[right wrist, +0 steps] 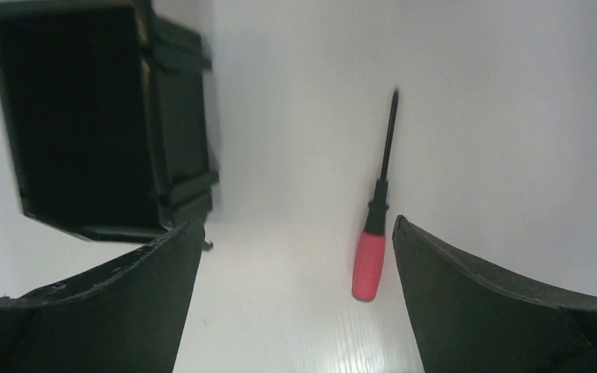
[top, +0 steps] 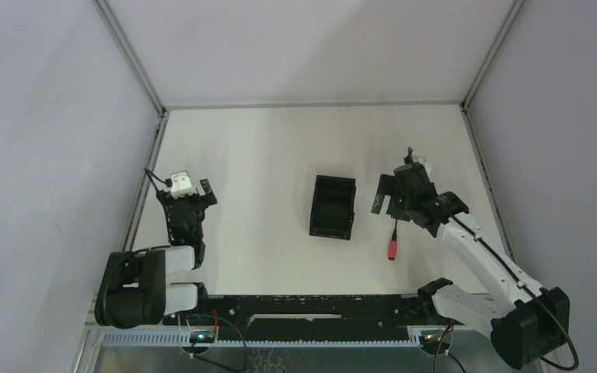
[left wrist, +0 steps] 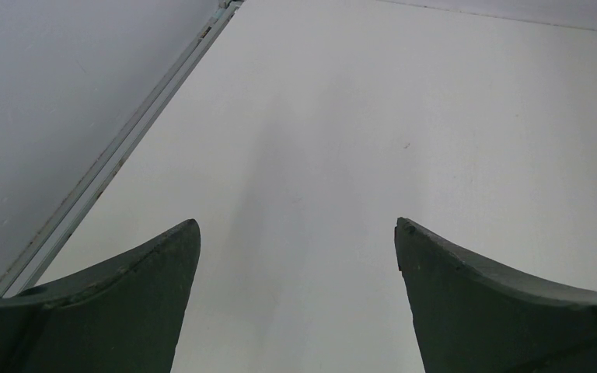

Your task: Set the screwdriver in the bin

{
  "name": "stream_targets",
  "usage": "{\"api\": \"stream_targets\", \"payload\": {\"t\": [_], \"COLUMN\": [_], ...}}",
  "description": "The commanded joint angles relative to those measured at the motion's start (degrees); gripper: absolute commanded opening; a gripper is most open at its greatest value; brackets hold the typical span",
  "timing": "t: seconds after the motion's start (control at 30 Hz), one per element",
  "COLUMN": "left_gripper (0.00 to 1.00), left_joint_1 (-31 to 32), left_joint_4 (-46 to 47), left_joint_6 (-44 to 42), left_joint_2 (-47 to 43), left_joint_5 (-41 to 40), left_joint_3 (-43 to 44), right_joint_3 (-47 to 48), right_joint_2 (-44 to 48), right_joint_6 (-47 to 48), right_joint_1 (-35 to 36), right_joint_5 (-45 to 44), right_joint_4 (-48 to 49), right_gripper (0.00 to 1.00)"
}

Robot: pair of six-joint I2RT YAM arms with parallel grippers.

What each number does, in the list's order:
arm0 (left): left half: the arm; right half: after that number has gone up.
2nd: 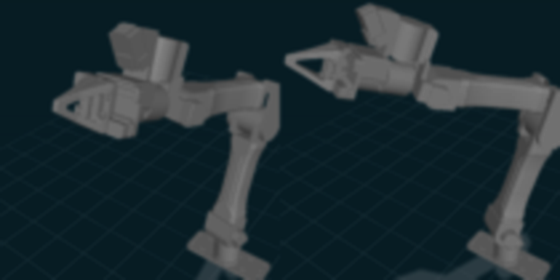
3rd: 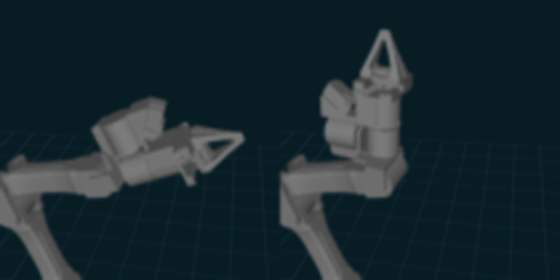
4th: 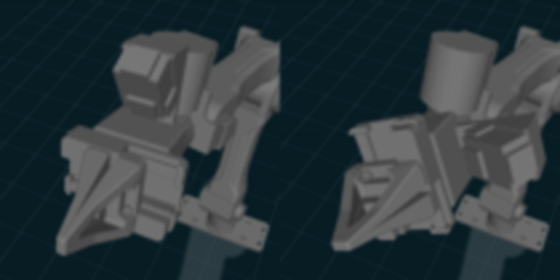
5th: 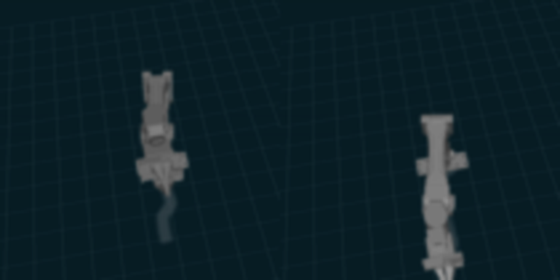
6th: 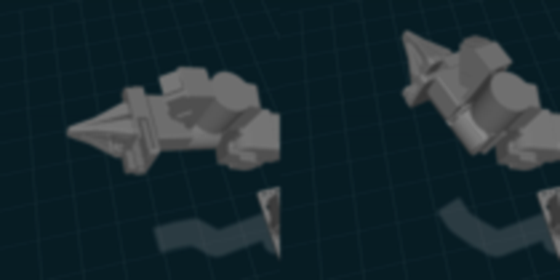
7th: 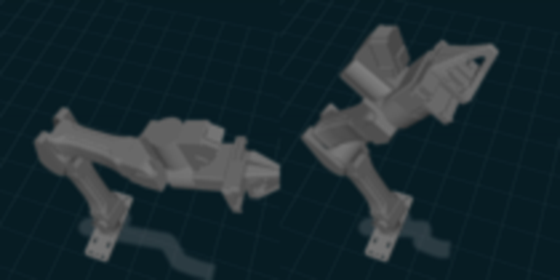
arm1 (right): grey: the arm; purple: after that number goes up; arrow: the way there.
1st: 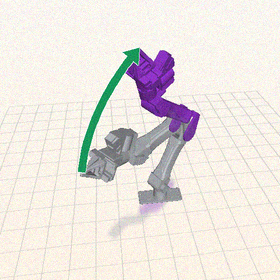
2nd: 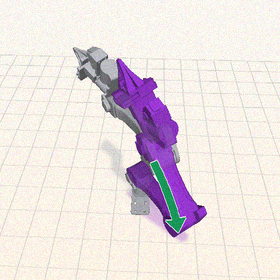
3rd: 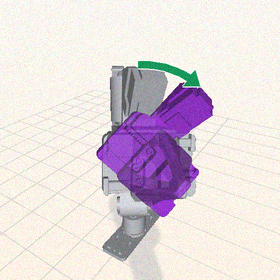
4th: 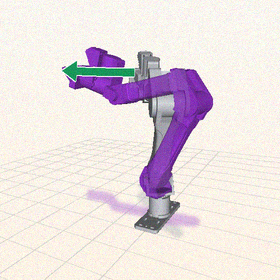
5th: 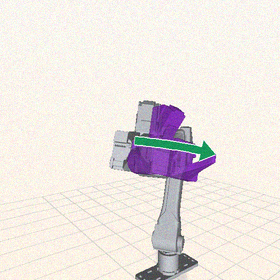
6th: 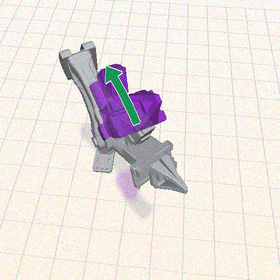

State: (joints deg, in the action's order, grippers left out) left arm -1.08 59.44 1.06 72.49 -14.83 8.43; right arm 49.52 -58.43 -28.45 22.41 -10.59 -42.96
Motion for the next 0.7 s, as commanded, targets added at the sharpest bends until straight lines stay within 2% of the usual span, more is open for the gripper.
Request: {"api": "stream_targets", "payload": {"t": [0.0,0.27,0.37,0.4,0.6,0.67], "left_gripper": [1.0,1.0,1.0,1.0,1.0,1.0], "left_joint_1": [0.2,0.2,0.2,0.1,0.1,0.1], "left_joint_4": [1.8,1.8,1.8,1.8,1.8,1.8], "left_joint_6": [-0.7,-0.7,-0.7,-0.7,-0.7,-0.7], "left_joint_2": [-0.3,-0.2,-0.3,-0.2,-0.2,-0.2], "left_joint_5": [-0.3,-0.3,-0.3,-0.3,-0.3,-0.3], "left_joint_3": [2.5,2.4,2.5,2.5,2.4,2.4], "right_joint_3": [-4.4,-14.9,-15.9,-16.2,-17.7,-17.4], "right_joint_2": [-2.0,-10.1,-13.4,-14.3,-15.1,-13.4], "right_joint_6": [-6.6,-8.1,-8.5,-9.0,-10.8,-10.9], "right_joint_1": [3.1,1.1,1.0,0.9,0.7,0.5], "right_joint_5": [0.4,1.5,1.3,1.4,2.3,2.6], "right_joint_4": [-2.8,8.7,9.9,10.1,9.4,8.4], "right_gripper": [1.0,0.98,0.91,0.85,0.26,0.14]}}
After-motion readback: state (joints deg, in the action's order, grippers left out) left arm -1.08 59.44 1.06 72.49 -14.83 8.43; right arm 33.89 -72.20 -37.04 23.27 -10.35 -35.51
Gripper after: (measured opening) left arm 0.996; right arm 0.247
